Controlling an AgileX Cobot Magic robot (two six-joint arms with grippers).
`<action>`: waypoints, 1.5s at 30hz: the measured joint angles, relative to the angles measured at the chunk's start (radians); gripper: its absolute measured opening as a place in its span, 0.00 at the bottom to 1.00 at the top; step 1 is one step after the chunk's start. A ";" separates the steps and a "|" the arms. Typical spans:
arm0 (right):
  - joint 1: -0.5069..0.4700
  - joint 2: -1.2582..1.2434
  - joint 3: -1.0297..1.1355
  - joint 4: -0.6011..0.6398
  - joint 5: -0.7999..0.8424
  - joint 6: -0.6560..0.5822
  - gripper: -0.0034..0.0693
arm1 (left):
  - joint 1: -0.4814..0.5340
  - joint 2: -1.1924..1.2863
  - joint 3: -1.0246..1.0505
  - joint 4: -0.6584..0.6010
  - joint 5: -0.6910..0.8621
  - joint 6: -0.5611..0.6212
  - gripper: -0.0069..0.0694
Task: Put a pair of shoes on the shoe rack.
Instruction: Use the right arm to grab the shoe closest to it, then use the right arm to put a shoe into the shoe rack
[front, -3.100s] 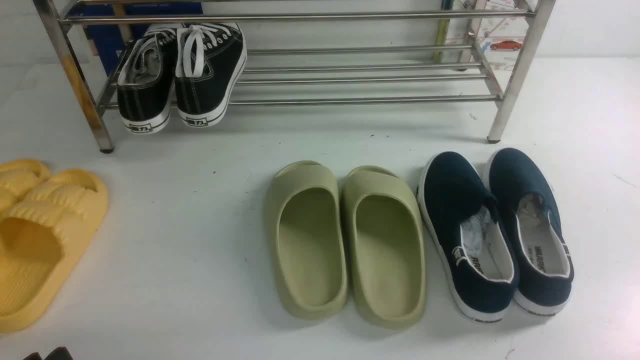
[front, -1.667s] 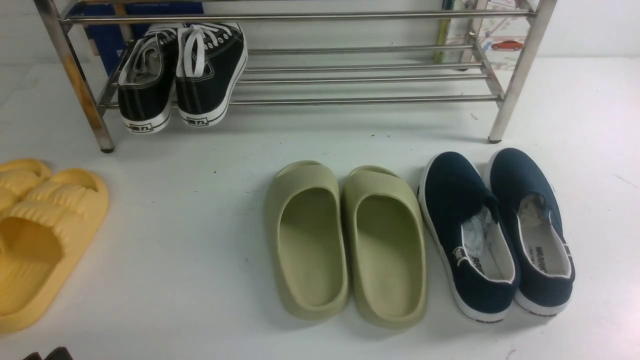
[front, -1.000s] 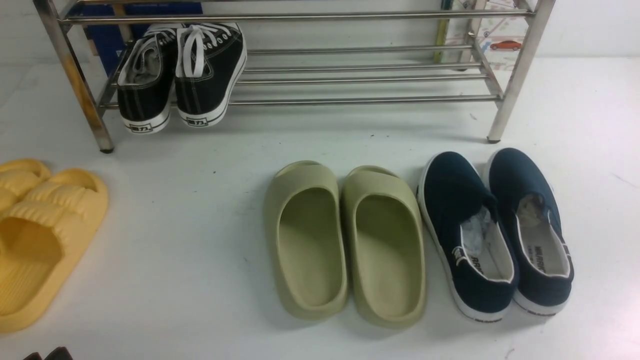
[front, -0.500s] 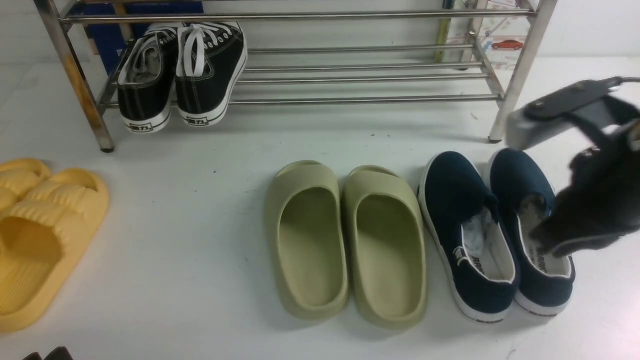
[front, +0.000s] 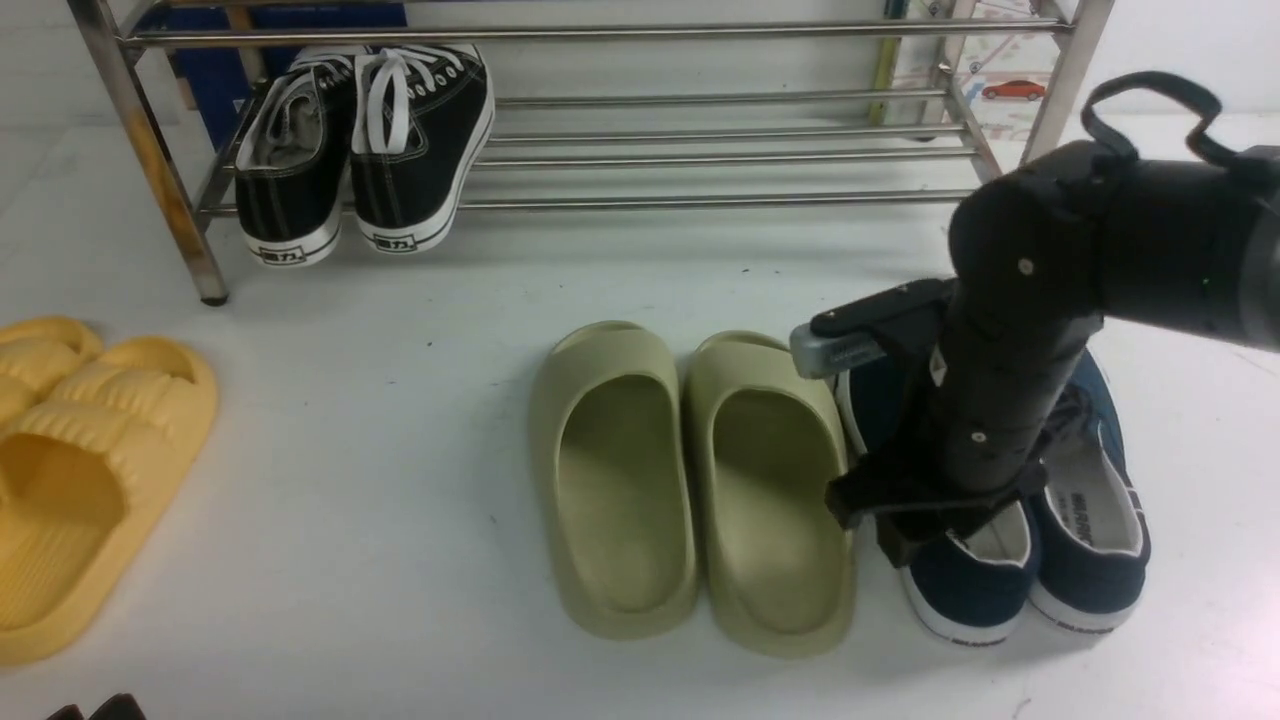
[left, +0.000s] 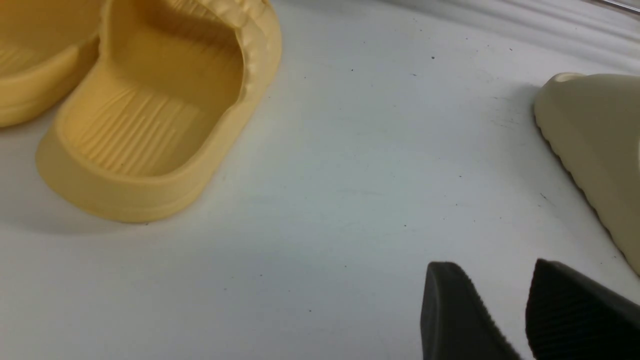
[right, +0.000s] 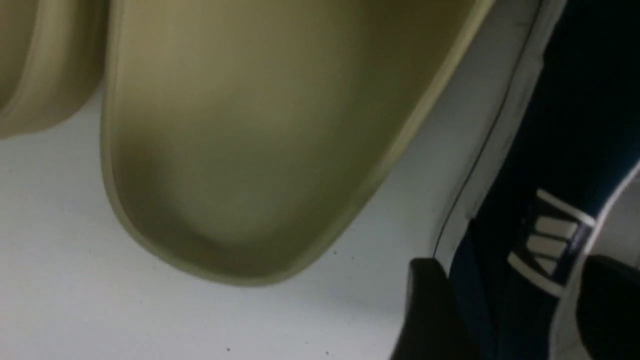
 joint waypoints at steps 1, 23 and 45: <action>0.000 0.002 0.000 0.000 -0.001 0.002 0.71 | 0.000 0.000 0.000 0.000 0.000 0.000 0.40; 0.003 -0.042 -0.131 -0.015 0.171 0.072 0.11 | 0.000 0.000 0.000 0.000 0.000 0.000 0.40; -0.043 0.214 -0.690 0.005 0.260 0.011 0.11 | 0.000 0.000 0.000 -0.003 0.000 0.000 0.40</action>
